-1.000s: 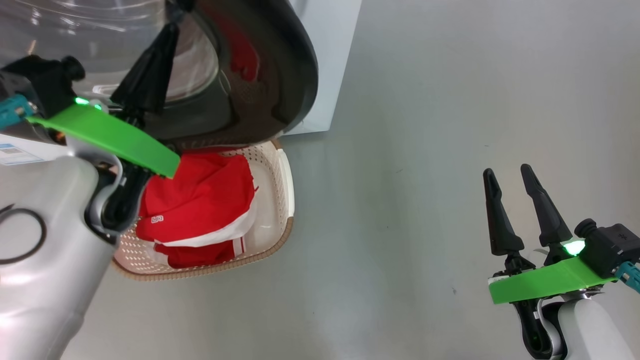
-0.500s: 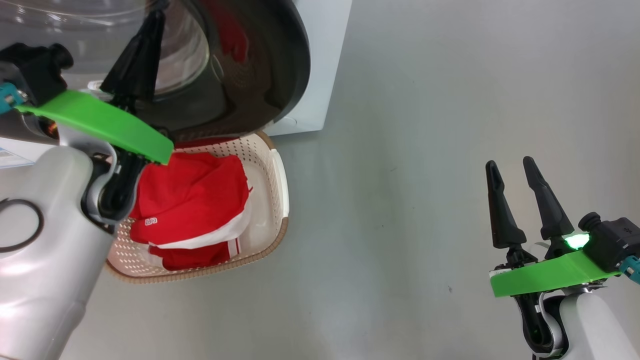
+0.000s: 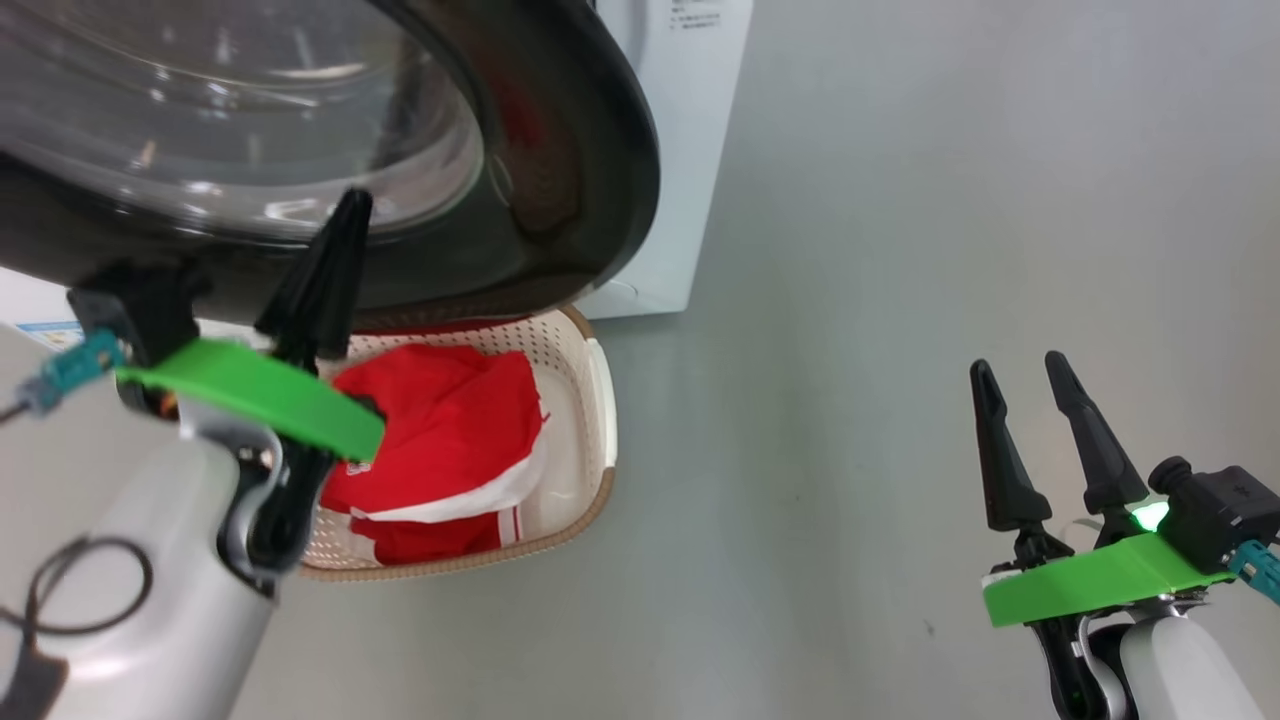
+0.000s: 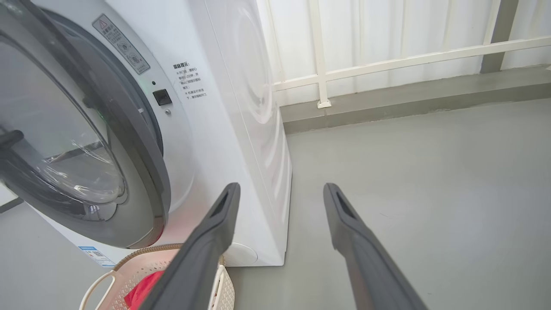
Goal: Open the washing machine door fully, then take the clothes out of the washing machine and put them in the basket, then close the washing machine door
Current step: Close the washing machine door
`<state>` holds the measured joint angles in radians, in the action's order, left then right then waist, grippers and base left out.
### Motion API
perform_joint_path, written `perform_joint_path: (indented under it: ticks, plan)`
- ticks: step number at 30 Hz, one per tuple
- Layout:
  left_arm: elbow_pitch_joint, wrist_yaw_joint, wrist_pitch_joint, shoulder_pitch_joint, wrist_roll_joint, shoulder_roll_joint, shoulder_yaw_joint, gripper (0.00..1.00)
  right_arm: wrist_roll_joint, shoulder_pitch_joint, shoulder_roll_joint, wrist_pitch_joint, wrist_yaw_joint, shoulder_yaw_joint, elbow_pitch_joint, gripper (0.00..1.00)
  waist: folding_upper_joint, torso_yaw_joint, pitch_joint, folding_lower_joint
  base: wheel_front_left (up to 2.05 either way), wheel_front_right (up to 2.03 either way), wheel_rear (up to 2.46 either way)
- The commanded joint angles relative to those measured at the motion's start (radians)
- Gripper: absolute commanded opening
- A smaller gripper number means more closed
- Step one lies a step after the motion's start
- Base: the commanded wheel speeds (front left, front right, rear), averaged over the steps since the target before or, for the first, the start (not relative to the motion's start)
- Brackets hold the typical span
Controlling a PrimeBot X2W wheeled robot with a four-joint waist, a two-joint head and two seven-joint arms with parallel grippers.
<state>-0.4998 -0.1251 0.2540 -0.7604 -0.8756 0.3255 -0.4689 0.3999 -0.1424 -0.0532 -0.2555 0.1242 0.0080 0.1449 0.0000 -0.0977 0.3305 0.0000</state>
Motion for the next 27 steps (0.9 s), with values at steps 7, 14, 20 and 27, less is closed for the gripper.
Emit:
perform_joint_path:
  ticks: [7, 14, 20, 27]
  plan:
    - [0.059, -0.006, 0.008, 0.149, 0.05, 0.002, 0.136, 0.04, -0.015, 0.04, -0.026, -0.006, 0.007, 0.012, -0.018, 1.0, 0.0, 0.054, -0.067, 0.0, 0.0, 0.0, 0.0]
    - [0.1, -0.006, 0.008, 0.283, 0.107, -0.021, 0.232, 0.4, -0.016, 0.075, -0.037, -0.006, 0.007, 0.005, -0.014, 1.0, 0.0, 0.083, -0.111, 0.0, 0.0, 0.0, 0.0]
    - [0.122, -0.006, 0.008, 0.382, 0.173, -0.032, 0.292, 0.94, -0.015, 0.105, -0.046, -0.006, 0.007, -0.003, -0.011, 1.0, 0.0, 0.099, -0.146, 0.0, 0.0, 0.0, 0.0]
    - [0.15, -0.006, 0.008, 0.478, 0.23, -0.05, 0.359, 1.0, -0.014, 0.132, -0.051, -0.006, 0.007, -0.012, -0.013, 1.0, 0.0, 0.107, -0.175, 0.0, 0.0, 0.0, 0.0]
